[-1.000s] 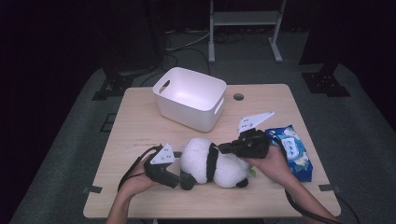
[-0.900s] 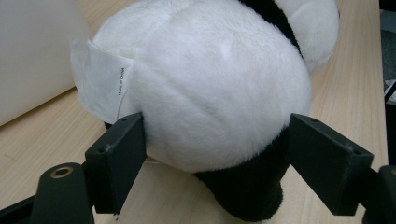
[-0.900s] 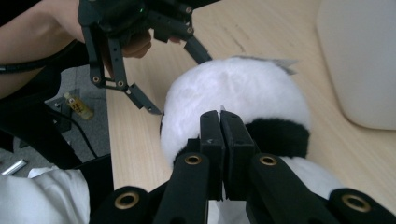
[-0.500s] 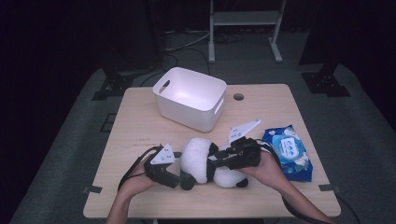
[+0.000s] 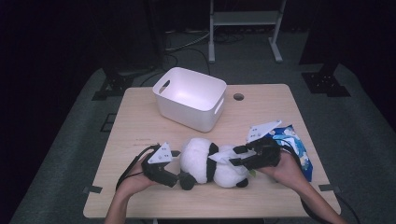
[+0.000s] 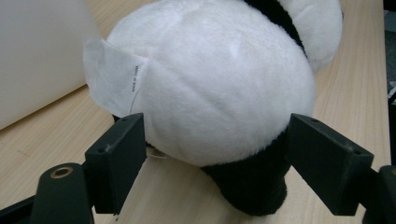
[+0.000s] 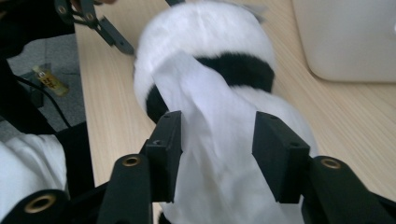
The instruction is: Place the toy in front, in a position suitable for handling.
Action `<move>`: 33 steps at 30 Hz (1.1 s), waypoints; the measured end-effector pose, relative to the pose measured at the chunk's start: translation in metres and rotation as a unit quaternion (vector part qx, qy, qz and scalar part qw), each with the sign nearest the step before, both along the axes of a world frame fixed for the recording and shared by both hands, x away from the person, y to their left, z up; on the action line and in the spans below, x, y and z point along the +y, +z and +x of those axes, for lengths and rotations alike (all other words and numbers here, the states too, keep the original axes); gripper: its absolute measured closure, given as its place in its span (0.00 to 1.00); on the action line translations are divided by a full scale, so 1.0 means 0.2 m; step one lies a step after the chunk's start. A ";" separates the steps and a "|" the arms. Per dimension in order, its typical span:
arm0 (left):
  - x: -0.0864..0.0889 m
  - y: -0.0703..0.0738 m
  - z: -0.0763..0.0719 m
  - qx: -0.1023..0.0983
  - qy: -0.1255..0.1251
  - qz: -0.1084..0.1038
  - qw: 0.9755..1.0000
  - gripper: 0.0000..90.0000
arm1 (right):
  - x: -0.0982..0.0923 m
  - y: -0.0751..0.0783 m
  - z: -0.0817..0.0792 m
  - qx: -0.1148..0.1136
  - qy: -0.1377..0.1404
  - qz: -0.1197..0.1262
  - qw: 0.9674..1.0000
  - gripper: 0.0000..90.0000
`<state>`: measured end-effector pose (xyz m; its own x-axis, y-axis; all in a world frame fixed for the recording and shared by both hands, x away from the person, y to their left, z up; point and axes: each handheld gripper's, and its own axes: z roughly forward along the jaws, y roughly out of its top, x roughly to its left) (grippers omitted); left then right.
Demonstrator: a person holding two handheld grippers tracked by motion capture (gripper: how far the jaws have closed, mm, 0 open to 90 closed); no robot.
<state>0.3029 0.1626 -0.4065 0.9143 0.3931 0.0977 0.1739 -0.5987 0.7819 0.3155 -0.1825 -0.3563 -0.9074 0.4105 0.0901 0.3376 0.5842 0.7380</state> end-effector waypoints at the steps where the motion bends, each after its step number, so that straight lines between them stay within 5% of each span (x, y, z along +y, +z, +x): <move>1: 0.00 0.00 0.00 0.000 0.000 0.000 1.000 0.22 | -0.02 -0.01 0.00 0.001 -0.005 0.000 1.000 0.55; 8: -0.03 -0.03 0.01 0.006 -0.007 0.005 1.000 0.22 | -0.07 -0.09 0.00 0.004 -0.020 -0.006 1.000 0.56; 20: -0.04 -0.04 0.00 0.014 -0.011 -0.001 1.000 0.22 | 0.11 -0.08 -0.01 -0.027 0.025 -0.018 0.999 0.94; 29: -0.04 -0.04 0.00 0.012 -0.012 0.000 1.000 0.22 | 0.27 -0.07 -0.01 -0.028 0.058 -0.031 0.997 0.95; 33: -0.04 -0.04 0.00 0.010 -0.011 0.002 1.000 0.22 | 0.27 -0.07 -0.01 -0.032 0.062 -0.034 0.997 0.95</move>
<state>0.3030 0.1547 -0.4140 0.9246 0.3722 0.0806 0.1763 -0.6059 0.7757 0.3133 -0.1281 -0.3699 -0.9548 0.2972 0.0051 0.2119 0.6684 0.7129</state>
